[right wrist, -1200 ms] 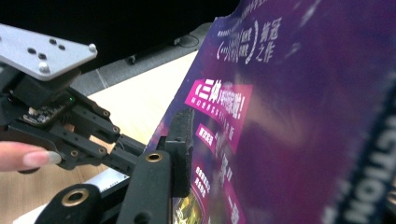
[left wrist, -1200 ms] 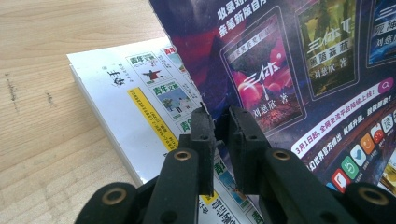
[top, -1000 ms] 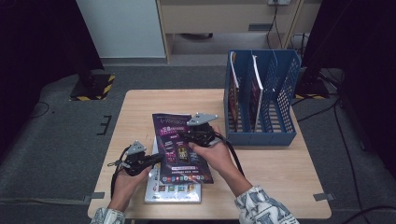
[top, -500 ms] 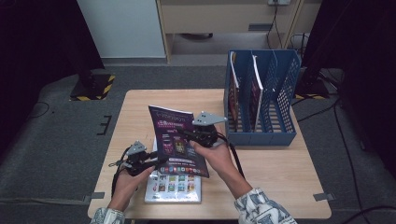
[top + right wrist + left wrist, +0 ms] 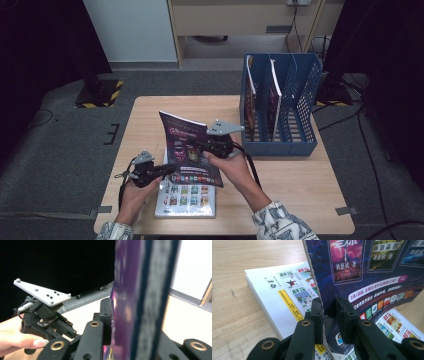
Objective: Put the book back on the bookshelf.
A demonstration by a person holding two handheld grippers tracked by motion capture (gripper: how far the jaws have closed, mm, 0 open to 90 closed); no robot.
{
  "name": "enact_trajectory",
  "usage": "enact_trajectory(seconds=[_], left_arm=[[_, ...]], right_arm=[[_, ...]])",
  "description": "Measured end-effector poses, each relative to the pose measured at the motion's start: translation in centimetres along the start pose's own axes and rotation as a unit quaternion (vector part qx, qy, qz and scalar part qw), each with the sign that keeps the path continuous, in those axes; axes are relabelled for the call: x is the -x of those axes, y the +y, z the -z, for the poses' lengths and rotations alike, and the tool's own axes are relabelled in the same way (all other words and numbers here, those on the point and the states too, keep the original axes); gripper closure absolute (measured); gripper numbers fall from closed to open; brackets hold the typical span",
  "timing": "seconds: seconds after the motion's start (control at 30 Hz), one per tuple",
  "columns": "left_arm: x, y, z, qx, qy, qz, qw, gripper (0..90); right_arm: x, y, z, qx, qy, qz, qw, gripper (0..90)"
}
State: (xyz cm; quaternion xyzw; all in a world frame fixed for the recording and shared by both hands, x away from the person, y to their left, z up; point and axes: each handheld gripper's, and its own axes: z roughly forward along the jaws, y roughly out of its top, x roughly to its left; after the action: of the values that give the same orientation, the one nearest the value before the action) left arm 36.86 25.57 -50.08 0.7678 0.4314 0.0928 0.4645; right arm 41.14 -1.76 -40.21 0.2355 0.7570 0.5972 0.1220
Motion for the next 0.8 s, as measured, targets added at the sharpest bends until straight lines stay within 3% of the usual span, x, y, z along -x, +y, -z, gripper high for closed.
enact_trajectory(seconds=[0.23,0.3,0.8], left_arm=[[0.1,0.2,-0.1,0.011,0.003,-0.021,0.9997,75.8],[0.2,0.1,0.1,0.003,0.006,-0.013,0.9999,75.8],[0.5,0.4,0.3,0.015,0.017,-0.026,0.9994,77.2]], right_arm=[[0.1,1.0,0.5,0.003,0.006,0.005,1.0,76.7],[0.1,1.2,0.5,0.006,0.007,0.006,0.9999,76.5],[0.6,2.5,1.1,0.015,0.004,-0.002,0.9999,77.9]])
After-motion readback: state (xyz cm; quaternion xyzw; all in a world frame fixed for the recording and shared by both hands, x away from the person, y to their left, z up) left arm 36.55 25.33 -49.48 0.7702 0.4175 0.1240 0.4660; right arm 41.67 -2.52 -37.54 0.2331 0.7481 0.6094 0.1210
